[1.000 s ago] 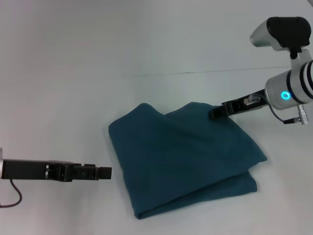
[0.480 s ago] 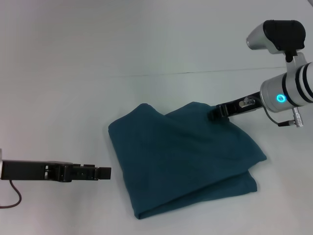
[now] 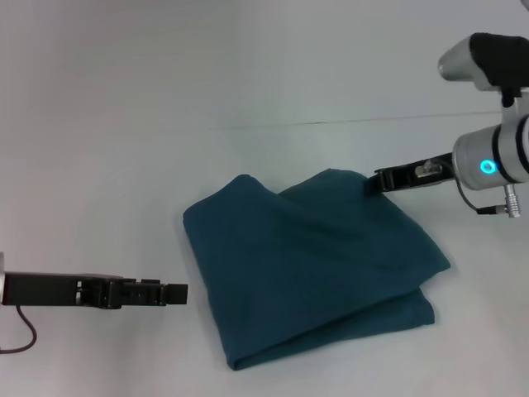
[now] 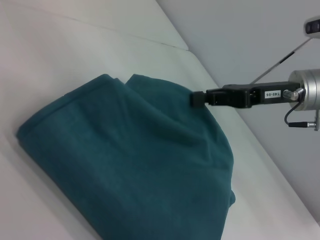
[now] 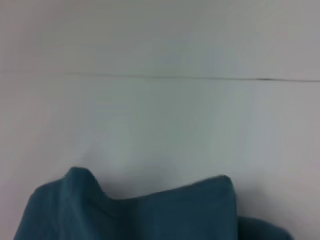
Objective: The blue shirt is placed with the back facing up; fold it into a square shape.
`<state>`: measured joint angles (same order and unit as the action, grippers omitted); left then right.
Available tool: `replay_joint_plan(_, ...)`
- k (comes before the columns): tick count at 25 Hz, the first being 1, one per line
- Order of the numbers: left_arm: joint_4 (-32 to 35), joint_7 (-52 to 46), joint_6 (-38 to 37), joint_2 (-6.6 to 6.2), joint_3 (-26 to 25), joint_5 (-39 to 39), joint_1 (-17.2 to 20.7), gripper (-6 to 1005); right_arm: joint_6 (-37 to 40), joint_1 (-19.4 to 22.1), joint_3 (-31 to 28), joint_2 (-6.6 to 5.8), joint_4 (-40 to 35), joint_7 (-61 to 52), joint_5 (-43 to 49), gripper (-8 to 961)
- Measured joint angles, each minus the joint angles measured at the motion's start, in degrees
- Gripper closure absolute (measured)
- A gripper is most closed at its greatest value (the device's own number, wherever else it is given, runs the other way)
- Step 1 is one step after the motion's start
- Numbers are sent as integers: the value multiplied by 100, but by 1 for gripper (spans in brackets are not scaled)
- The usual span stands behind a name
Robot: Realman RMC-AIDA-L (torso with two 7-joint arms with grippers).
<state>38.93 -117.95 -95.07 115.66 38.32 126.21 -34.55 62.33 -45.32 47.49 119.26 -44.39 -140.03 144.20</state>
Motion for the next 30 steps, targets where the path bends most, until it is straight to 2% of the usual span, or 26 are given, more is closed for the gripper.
replay_joint_plan(8, -8, 3, 8, 0, 0, 0, 11, 79, -46, 413, -4, 2, -327, -26, -505, 917)
replay_joint_plan(17, -9, 7, 15, 0, 0, 0, 6, 79, -277, 578, -66, 35, -310, -46, -578, 916)
replay_joint_plan(25, 6, -65, 34, 0, -5, 105, -8, 79, -337, 601, -174, -16, -323, -53, -579, 819)
replay_joint_plan(30, 32, -739, 157, -36, -26, 320, -88, 79, -28, 680, -480, -62, -644, -57, -578, 759)
